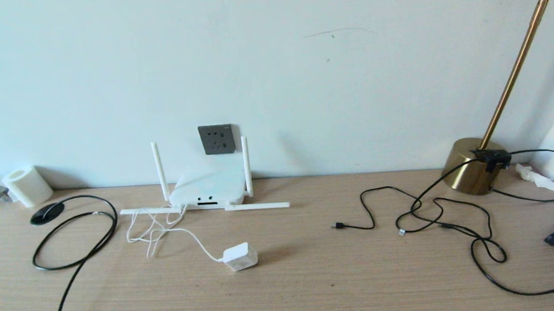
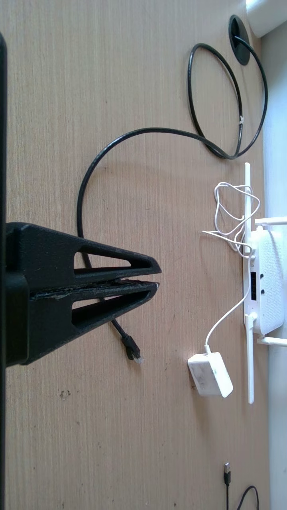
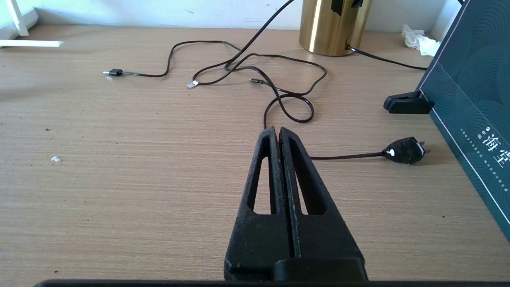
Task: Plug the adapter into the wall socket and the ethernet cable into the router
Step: Pick up plug
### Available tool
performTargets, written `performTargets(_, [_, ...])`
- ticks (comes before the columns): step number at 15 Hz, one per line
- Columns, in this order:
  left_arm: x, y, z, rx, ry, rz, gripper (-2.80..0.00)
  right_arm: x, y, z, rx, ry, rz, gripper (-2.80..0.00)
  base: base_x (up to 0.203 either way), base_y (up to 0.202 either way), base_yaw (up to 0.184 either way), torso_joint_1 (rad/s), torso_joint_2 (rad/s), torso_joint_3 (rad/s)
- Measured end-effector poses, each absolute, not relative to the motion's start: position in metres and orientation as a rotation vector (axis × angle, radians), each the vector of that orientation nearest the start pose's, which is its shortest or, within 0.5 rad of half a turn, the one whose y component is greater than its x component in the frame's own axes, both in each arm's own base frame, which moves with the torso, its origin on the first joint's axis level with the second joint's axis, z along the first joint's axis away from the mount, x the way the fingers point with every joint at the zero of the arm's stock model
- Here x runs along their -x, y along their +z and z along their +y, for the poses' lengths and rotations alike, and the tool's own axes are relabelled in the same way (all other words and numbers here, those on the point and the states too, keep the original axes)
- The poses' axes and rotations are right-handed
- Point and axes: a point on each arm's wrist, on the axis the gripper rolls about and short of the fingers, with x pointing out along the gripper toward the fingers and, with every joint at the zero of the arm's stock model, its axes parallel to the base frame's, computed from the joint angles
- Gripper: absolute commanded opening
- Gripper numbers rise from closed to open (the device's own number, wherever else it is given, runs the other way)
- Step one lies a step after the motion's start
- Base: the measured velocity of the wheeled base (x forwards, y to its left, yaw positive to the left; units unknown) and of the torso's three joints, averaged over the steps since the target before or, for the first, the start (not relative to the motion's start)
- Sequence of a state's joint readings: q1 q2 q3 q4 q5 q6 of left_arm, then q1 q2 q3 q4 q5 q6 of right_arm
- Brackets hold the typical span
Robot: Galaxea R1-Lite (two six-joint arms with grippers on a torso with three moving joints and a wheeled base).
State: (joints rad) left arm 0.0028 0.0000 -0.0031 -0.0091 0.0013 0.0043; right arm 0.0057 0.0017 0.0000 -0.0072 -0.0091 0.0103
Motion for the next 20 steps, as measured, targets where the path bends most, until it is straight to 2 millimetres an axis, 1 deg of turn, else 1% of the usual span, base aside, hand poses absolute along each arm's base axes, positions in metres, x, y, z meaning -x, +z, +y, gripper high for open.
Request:
performTargets(1, [0.025,0.085,0.0,-0.006,-0.001,-0.048,-2.8,0.023,0.076,0.0,-0.011,-0.004,-0.006,-2.8,0.0,0.0,0.0,0.0,0.0,0.0])
performTargets(2, [0.029,0.101,0.0,-0.009,-0.015,-0.102,-2.8,0.023,0.076,0.0,-0.011,-0.003,-0.006,-2.8,0.0,0.0,0.0,0.0,0.0,0.0])
performTargets(4, [0.038,0.14,-0.002,-0.015,-0.06,-0.165,-2.8,0.023,0.076,0.0,-0.011,-0.003,-0.006,-2.8,0.0,0.0,0.0,0.0,0.0,0.0])
performTargets(5, [0.039,0.164,-0.002,-0.02,-0.088,-0.178,-2.8,0.023,0.076,0.0,-0.01,-0.003,-0.005,-2.8,0.0,0.0,0.0,0.0,0.0,0.0])
performTargets(6, [0.036,0.186,-0.002,-0.031,-0.112,-0.176,-2.8,0.023,0.076,0.0,-0.01,-0.004,-0.006,-2.8,0.0,0.0,0.0,0.0,0.0,0.0])
performTargets(7, [0.03,0.203,-0.002,-0.047,-0.134,-0.162,-2.8,0.023,0.076,0.0,-0.01,-0.003,-0.006,-2.8,0.0,0.0,0.0,0.0,0.0,0.0])
performTargets(8, [0.019,0.217,-0.002,-0.066,-0.158,-0.129,-1.19,0.023,0.076,0.0,-0.011,-0.003,-0.006,-2.8,0.0,0.0,0.0,0.0,0.0,0.0])
performTargets(9, [0.003,0.231,-0.003,-0.086,-0.191,-0.087,0.0,0.023,0.076,0.0,-0.011,-0.004,-0.006,-2.8,0.0,0.0,0.0,0.0,0.0,0.0])
performTargets(11, [-0.031,0.244,-0.007,-0.13,-0.266,0.016,0.0,0.023,0.076,0.0,-0.01,-0.003,-0.006,-2.8,0.0,0.0,0.0,0.0,0.0,0.0])
performTargets(13, [-0.064,0.245,-0.013,-0.182,-0.358,0.12,0.0,0.023,0.076,0.0,-0.01,-0.003,-0.006,-2.8,0.0,0.0,0.0,0.0,0.0,0.0])
performTargets(15, [-0.096,0.24,-0.021,-0.265,-0.452,0.208,0.0,0.023,0.076,0.0,-0.01,-0.003,-0.006,-2.8,0.0,0.0,0.0,0.0,0.0,0.0])
performTargets(17, [-0.124,0.23,-0.029,-0.406,-0.53,0.272,0.0,0.023,0.076,0.0,-0.011,-0.003,-0.006,-2.8,0.0,0.0,0.0,0.0,0.0,0.0])
performTargets(18, [-0.139,0.222,-0.034,-0.485,-0.583,0.304,0.0,0.023,0.076,0.0,-0.011,-0.003,-0.006,-2.8,0.0,0.0,0.0,0.0,0.0,0.0])
performTargets(20, [-0.158,0.205,-0.042,-0.582,-0.702,0.348,0.0,0.023,0.076,0.0,-0.01,-0.003,-0.005,-2.8,0.0,0.0,0.0,0.0,0.0,0.0])
